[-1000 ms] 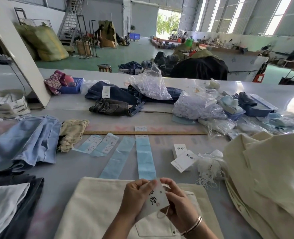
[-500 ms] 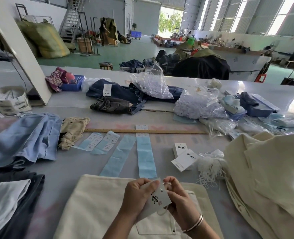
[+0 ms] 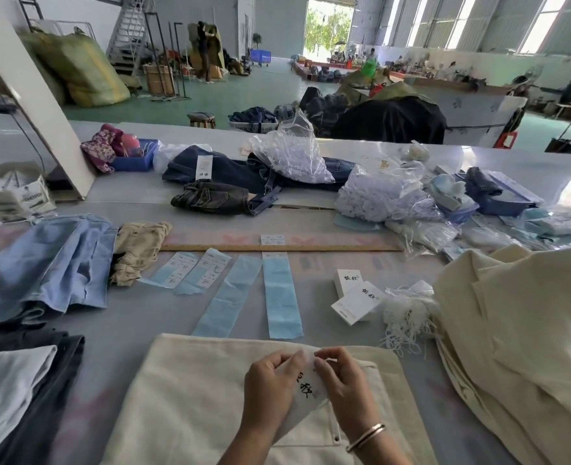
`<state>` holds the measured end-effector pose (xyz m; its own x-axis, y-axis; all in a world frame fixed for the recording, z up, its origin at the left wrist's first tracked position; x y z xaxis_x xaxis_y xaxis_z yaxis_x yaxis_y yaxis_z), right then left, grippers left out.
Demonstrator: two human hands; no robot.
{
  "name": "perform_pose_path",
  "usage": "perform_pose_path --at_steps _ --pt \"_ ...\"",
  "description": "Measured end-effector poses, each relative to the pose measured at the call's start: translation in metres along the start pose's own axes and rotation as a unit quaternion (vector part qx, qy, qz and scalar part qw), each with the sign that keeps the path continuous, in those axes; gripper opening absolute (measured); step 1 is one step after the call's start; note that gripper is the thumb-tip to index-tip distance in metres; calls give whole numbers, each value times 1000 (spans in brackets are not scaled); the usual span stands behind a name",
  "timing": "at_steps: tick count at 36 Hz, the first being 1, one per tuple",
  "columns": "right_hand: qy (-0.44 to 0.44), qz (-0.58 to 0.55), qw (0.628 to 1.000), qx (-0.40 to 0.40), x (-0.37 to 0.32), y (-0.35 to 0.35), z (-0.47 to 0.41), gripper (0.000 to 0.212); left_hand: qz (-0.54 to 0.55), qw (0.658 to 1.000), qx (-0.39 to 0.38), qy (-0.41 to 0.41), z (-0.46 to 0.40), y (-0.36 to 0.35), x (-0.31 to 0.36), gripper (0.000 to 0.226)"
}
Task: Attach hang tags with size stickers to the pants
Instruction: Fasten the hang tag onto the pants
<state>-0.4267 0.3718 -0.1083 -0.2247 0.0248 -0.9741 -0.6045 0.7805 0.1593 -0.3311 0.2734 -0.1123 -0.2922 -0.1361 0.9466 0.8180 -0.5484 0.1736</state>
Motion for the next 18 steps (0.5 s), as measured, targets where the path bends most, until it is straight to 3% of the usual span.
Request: perform_pose_path --at_steps 8,14,18 --pt "-86 -135 979 123 21 22 2 15 10 998 -21 51 1 -14 -21 21" --pt "-152 -272 932 187 33 50 2 12 -92 989 -97 69 3 -43 -41 21" --pt "-197 -295 914 196 49 68 1 15 -184 968 -153 78 -5 -73 -57 13"
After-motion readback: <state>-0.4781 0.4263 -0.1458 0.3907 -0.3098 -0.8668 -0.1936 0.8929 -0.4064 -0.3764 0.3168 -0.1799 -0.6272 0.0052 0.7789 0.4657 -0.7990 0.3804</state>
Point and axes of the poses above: each hand's wrist, its own z-axis away from the middle knuckle, its own y-axis out of the back of the hand, x = y × z, the point moved 4 cm from there along -z, towards the middle knuckle, and after that the axes turned 10 degrees about y, right-handed, at the moved point
